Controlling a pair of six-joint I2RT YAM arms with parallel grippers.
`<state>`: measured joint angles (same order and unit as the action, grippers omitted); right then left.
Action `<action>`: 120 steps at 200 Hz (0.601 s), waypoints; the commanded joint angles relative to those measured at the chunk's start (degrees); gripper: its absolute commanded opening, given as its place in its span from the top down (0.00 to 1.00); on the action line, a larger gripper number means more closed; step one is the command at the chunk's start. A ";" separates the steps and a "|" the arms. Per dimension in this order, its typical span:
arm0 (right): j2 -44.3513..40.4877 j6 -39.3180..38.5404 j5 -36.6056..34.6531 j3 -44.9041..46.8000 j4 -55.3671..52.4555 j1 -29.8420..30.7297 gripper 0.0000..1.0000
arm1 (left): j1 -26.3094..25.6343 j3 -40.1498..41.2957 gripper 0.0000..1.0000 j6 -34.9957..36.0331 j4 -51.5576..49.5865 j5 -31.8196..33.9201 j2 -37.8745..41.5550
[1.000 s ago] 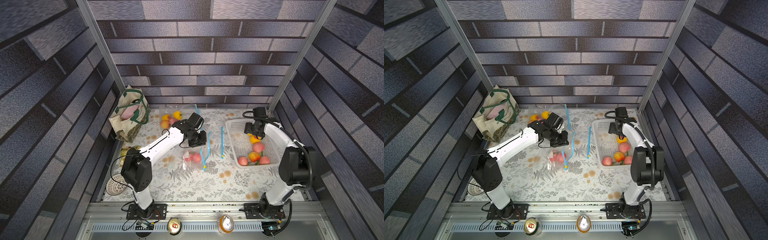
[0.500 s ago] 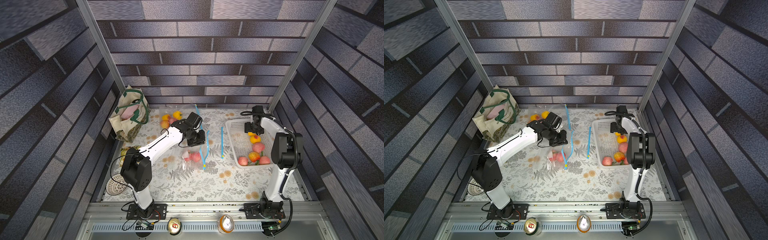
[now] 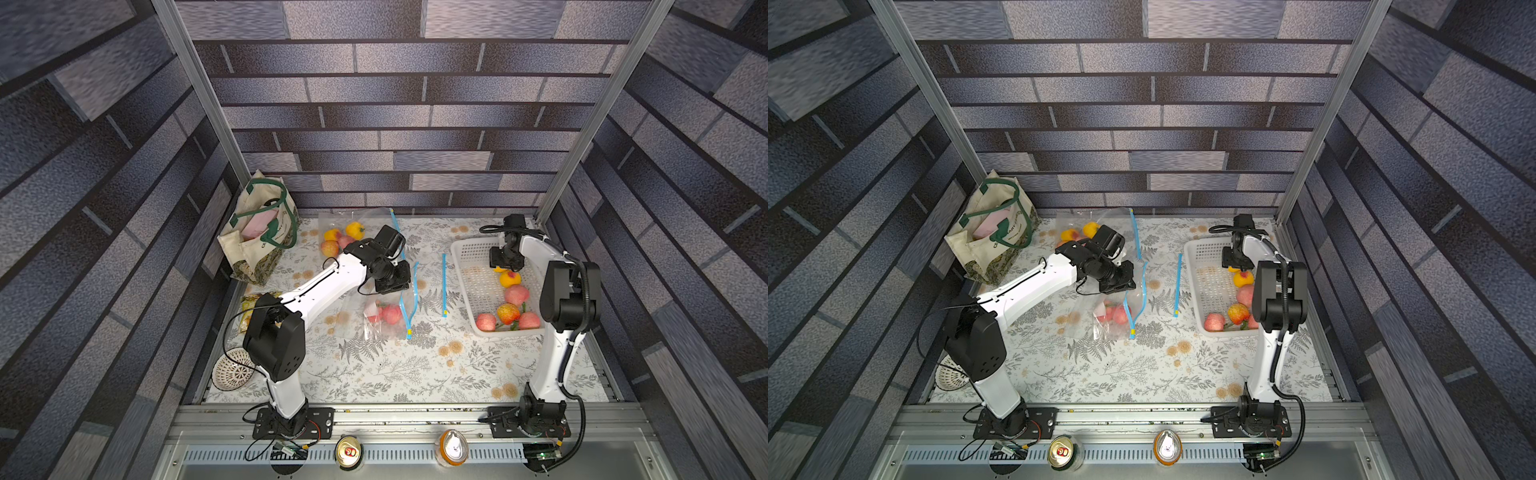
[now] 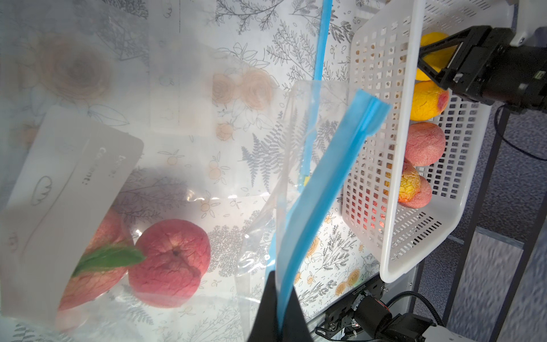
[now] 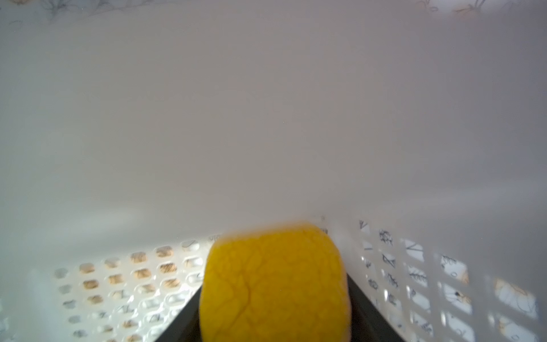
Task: Place the peach in a zip-top bag and seal the zipper
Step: Pick up the peach from the basket.
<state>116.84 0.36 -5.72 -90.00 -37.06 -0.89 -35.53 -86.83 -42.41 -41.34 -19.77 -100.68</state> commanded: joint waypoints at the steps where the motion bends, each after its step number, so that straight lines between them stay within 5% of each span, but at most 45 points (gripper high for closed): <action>1: -9.22 1.45 1.32 2.63 -4.10 0.69 0.40 | 0.44 -1.49 1.00 1.17 -0.93 -0.59 -0.58; 34: -22.14 3.57 3.20 10.39 -5.35 8.35 0.40 | 1.73 -2.29 1.00 2.03 -0.77 -2.47 -0.59; 66: -35.23 9.29 12.09 19.53 -2.08 17.94 0.41 | 2.39 -2.21 1.00 2.30 -0.50 -3.51 -0.04; 120: -42.39 22.87 31.50 34.76 23.07 36.21 0.41 | 2.14 -2.32 1.00 1.54 0.36 -4.67 -0.04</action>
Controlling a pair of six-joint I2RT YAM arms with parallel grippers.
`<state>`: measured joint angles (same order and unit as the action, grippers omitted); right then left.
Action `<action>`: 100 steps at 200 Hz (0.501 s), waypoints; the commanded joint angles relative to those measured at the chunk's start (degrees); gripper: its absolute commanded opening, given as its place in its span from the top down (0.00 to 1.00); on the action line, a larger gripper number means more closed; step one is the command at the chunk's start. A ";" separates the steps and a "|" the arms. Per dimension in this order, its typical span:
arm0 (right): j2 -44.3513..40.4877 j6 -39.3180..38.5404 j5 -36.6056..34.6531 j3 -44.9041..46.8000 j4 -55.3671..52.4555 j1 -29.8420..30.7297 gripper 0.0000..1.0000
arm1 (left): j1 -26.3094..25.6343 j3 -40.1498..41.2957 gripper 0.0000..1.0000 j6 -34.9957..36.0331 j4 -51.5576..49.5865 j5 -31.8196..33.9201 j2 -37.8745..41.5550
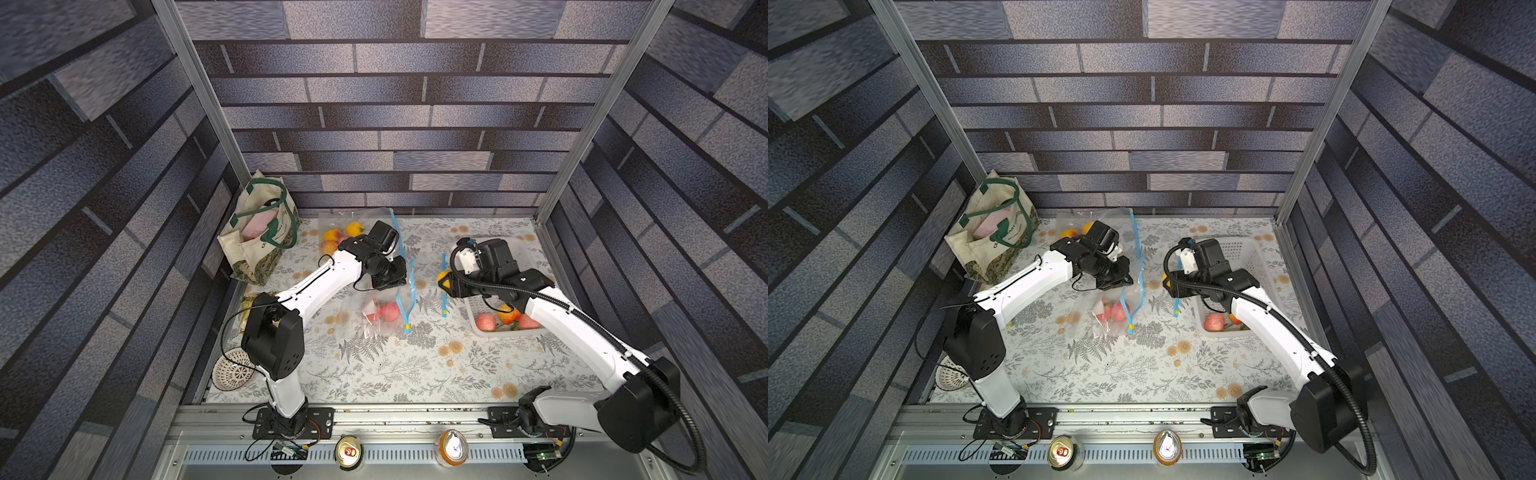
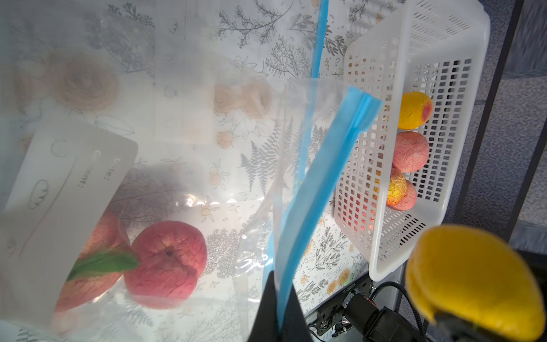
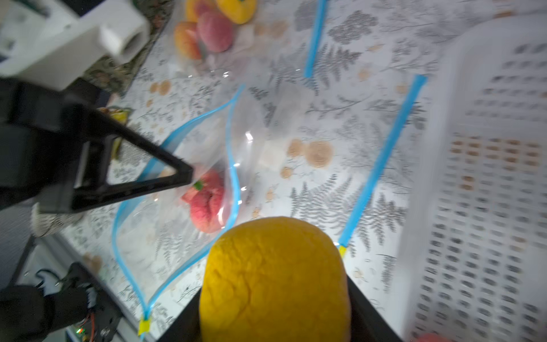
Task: Place the peach in a zip-top bag and seal the zipper
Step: Pick up the peach from the basket, then place the peach in the zipper food storage bag.
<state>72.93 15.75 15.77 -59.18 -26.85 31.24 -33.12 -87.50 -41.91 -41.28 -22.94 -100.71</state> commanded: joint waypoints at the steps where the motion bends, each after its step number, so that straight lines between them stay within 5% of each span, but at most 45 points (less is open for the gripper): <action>1: 1.69 7.60 10.26 4.09 13.18 4.21 0.41 | -0.22 -1.63 1.00 1.00 0.31 -1.50 -0.02; 100: 15.33 7.59 10.03 2.68 24.31 8.51 0.41 | -1.30 1.18 1.00 -3.58 3.61 -6.04 4.44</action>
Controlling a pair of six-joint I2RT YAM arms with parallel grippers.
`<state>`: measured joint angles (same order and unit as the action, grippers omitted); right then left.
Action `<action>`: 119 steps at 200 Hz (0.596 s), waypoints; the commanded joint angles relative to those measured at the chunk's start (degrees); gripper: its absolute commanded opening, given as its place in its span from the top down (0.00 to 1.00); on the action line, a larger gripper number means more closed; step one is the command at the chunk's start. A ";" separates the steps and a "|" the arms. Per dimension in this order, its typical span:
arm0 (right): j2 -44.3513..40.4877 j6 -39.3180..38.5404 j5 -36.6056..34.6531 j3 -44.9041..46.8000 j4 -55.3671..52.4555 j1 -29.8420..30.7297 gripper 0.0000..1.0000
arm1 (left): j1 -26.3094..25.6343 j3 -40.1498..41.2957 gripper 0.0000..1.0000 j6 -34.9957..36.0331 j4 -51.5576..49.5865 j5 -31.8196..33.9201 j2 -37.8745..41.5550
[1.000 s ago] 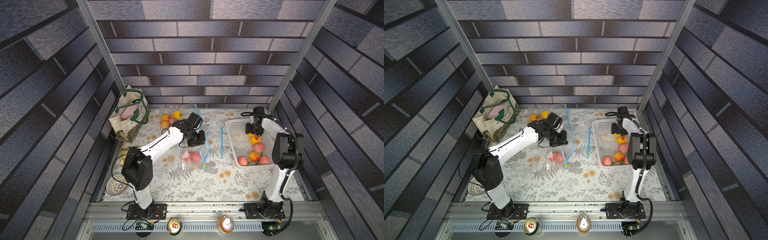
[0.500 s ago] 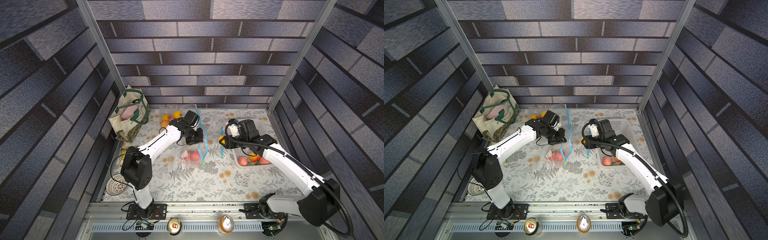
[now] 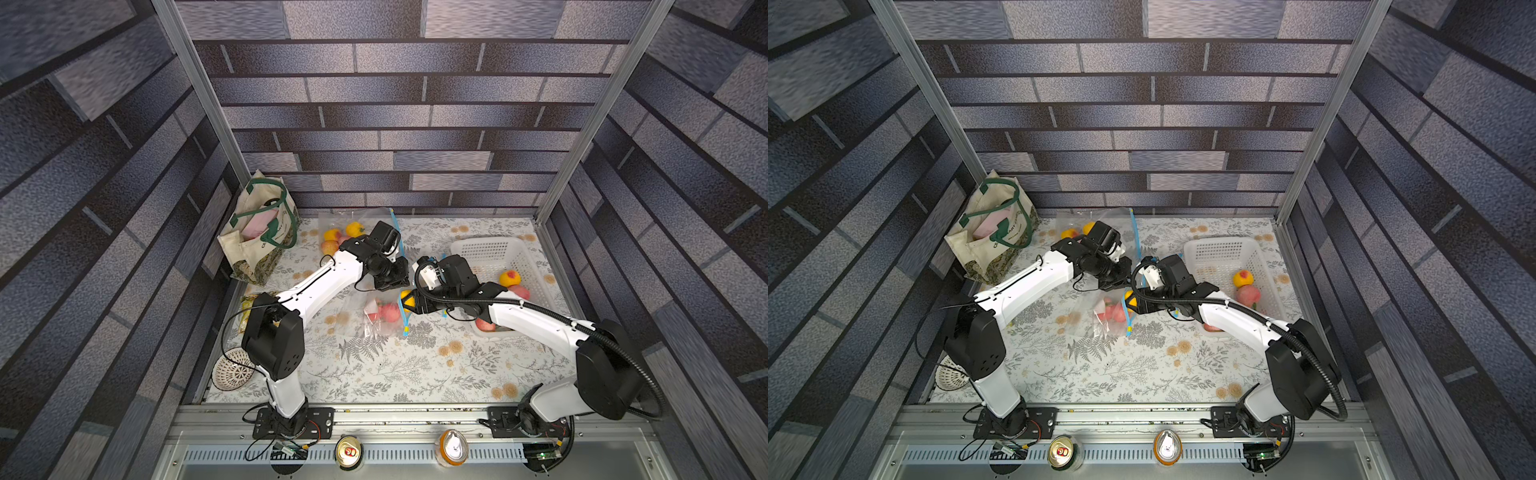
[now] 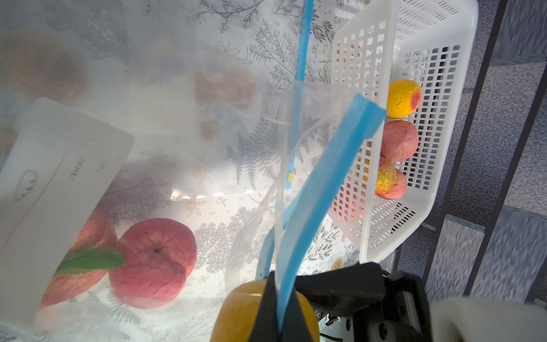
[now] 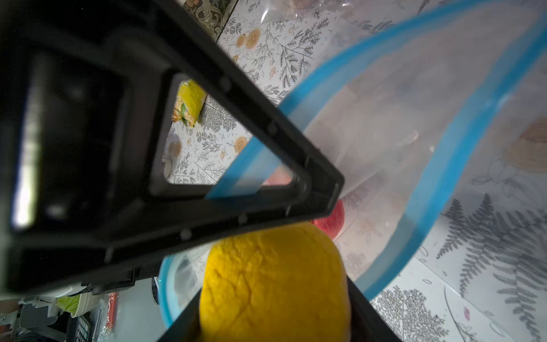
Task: Place the peach in a zip-top bag and seal the zipper
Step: Place the peach in the zipper food storage bag.
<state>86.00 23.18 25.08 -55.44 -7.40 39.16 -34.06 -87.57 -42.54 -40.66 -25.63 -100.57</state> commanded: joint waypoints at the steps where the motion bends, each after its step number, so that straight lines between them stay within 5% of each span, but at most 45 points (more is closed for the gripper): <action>1: 2.30 0.13 0.69 -0.93 4.98 0.63 0.40 | -0.37 1.38 1.00 -3.14 3.20 -3.45 4.41; 55: 3.06 0.35 -3.08 -2.70 3.14 1.74 0.27 | 0.65 2.50 1.00 -3.57 2.03 -3.36 6.68; 82: -0.28 0.49 -8.65 -7.86 -8.70 0.68 0.25 | 1.55 3.71 1.00 -1.34 -0.20 1.05 6.43; 119: -6.36 2.47 -9.85 -7.23 -15.94 -9.40 0.23 | 1.99 5.12 1.00 -1.64 2.12 0.92 4.45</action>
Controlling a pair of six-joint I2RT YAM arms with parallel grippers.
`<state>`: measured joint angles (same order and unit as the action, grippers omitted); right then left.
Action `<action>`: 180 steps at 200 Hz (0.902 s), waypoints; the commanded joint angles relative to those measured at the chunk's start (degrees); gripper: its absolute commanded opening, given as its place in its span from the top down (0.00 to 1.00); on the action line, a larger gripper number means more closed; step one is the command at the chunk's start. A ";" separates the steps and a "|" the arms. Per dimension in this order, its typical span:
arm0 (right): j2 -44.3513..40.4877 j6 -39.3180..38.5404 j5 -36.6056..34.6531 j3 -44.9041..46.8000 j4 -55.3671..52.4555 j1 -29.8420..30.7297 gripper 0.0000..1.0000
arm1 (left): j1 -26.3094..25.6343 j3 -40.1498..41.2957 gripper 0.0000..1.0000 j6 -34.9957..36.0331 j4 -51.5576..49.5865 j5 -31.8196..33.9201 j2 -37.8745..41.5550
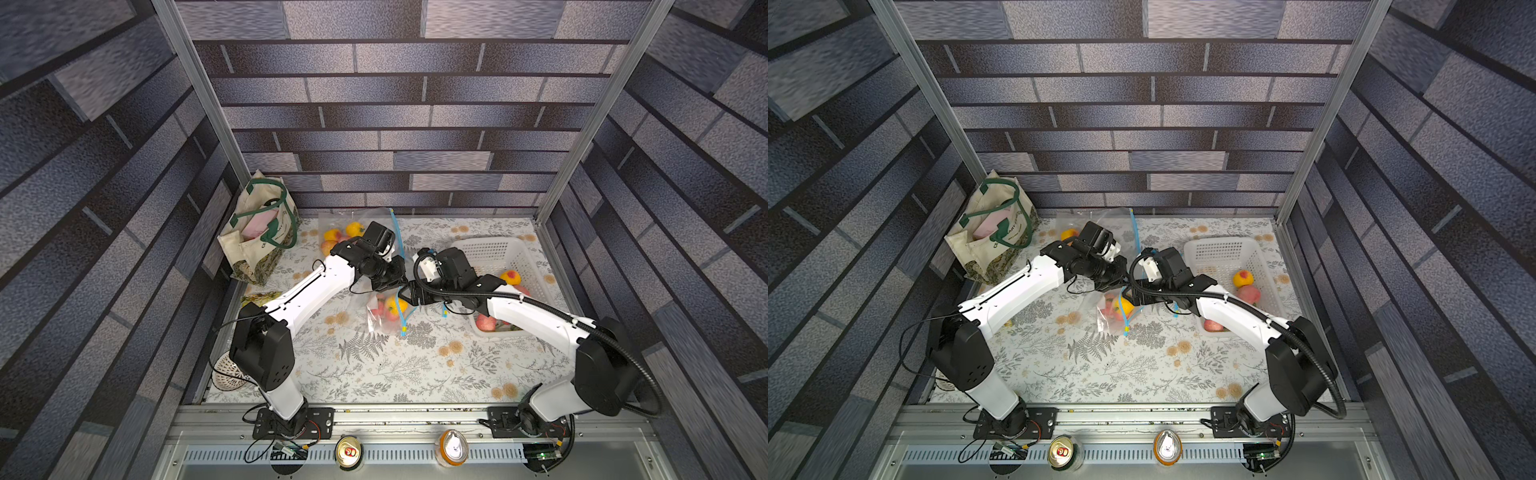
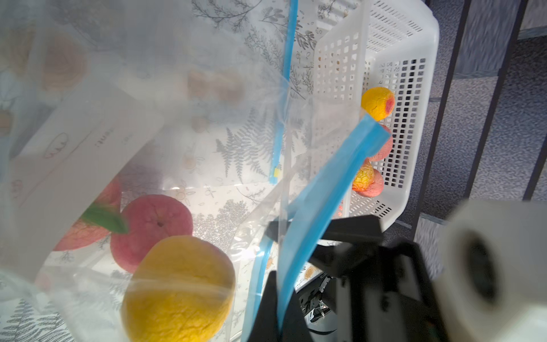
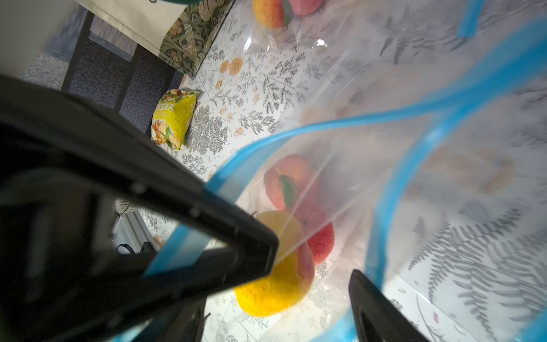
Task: Place the peach in a zip-top bag and seal the zipper
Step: Place the peach in the zipper food storage bag, then pick up the peach from the basket.
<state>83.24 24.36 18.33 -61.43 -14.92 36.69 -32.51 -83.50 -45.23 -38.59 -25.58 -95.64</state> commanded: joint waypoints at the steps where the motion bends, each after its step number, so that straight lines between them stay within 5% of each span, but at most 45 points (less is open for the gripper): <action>1: -3.65 1.25 -3.11 -1.28 -8.66 -7.31 0.23 | 0.43 1.06 1.00 1.04 0.15 0.75 -0.54; 19: -2.96 -1.39 -6.33 -2.93 -13.38 -13.90 0.23 | 0.42 0.93 1.00 0.65 1.30 -0.47 -1.02; 52: 4.06 -5.74 -29.45 -8.27 -21.92 -23.97 0.23 | 0.47 0.76 1.00 0.74 1.59 -0.95 -0.22; 91: 10.84 -6.81 -37.81 -10.68 -20.42 -32.01 0.22 | 0.89 1.33 1.00 0.73 1.76 -1.67 0.93; 180: 21.92 -11.26 -34.53 -12.81 -16.37 -37.15 0.21 | 0.97 0.81 1.00 1.03 1.41 -2.19 0.83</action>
<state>103.22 14.87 -17.47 -73.52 -32.64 0.64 -31.81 -83.02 -45.23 -37.01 -26.83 -95.90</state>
